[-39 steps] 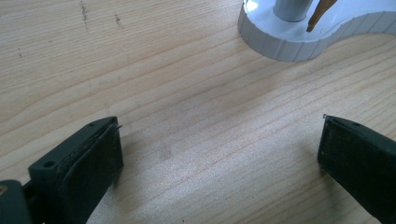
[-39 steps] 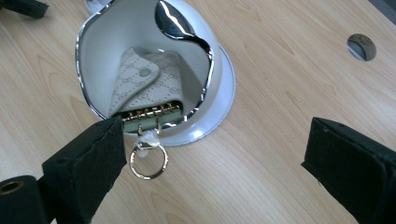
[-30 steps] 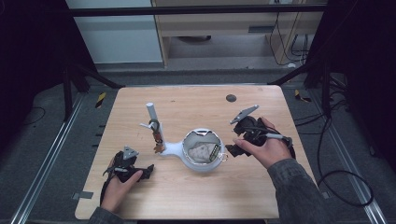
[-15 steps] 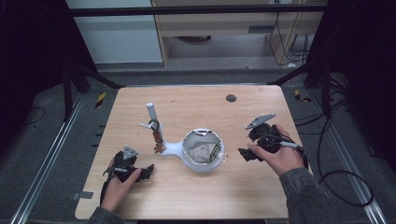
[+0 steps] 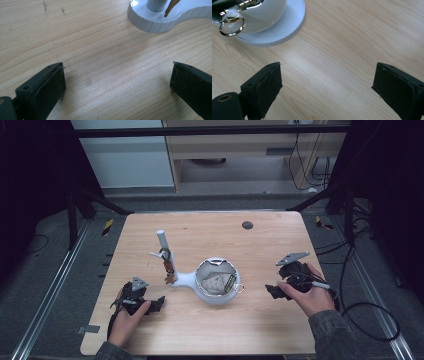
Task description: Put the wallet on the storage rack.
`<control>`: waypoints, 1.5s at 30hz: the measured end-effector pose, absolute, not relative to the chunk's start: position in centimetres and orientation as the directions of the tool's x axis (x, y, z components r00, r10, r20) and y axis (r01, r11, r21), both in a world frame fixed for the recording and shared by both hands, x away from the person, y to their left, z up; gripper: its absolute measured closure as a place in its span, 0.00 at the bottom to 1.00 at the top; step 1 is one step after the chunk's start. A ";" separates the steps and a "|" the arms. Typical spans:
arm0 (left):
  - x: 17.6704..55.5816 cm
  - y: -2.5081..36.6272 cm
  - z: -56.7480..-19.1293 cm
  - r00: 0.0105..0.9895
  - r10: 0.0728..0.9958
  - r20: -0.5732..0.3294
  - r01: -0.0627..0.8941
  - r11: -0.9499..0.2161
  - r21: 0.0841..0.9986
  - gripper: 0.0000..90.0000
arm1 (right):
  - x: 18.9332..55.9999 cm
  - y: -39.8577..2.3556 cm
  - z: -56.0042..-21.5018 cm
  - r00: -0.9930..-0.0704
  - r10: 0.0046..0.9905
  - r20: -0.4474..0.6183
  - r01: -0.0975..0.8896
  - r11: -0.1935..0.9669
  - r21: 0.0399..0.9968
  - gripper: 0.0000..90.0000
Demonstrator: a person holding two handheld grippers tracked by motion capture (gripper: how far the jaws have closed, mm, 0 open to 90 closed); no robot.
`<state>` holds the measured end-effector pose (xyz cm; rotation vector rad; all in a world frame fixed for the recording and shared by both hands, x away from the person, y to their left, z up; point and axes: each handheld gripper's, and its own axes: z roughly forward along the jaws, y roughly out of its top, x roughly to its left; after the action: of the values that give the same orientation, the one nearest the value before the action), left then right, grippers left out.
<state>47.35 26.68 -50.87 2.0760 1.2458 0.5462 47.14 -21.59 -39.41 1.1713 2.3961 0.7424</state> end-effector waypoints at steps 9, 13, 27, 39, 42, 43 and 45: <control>47.3 26.7 -50.9 0.463 0.886 0.023 0.616 -0.340 0.710 0.00 | 46.8 -22.5 -41.4 -0.560 0.826 -0.066 0.636 0.479 0.605 0.09; 47.3 26.7 -50.9 0.462 0.887 0.022 0.617 -0.339 0.710 0.00 | 46.5 -22.7 -42.5 -0.551 0.833 -0.048 0.651 0.465 0.600 0.09; 47.3 26.7 -50.9 0.462 0.887 0.022 0.617 -0.339 0.710 0.00 | 47.0 -22.9 -46.4 -0.492 0.870 0.020 0.699 0.382 0.604 0.07; 47.4 26.7 -50.9 0.463 0.886 0.022 0.617 -0.339 0.710 0.00 | 48.5 -23.3 -48.7 -0.412 0.910 0.037 0.693 0.286 0.662 0.06; 47.4 26.7 -50.9 0.463 0.886 0.021 0.617 -0.339 0.710 0.00 | 48.8 -23.4 -49.6 -0.403 0.914 0.049 0.707 0.276 0.651 0.06; 47.4 26.7 -50.9 0.462 0.887 0.019 0.618 -0.337 0.710 0.00 | 48.8 -23.4 -49.6 -0.403 0.914 0.049 0.707 0.276 0.651 0.06; 47.4 26.7 -50.9 0.462 0.887 0.018 0.618 -0.336 0.710 0.00 | 48.9 -23.1 -50.1 -0.401 0.915 0.036 0.711 0.286 0.642 0.05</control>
<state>47.38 26.66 -50.88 2.0738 1.2476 0.5425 48.91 -23.11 -50.06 1.4731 2.2214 0.8372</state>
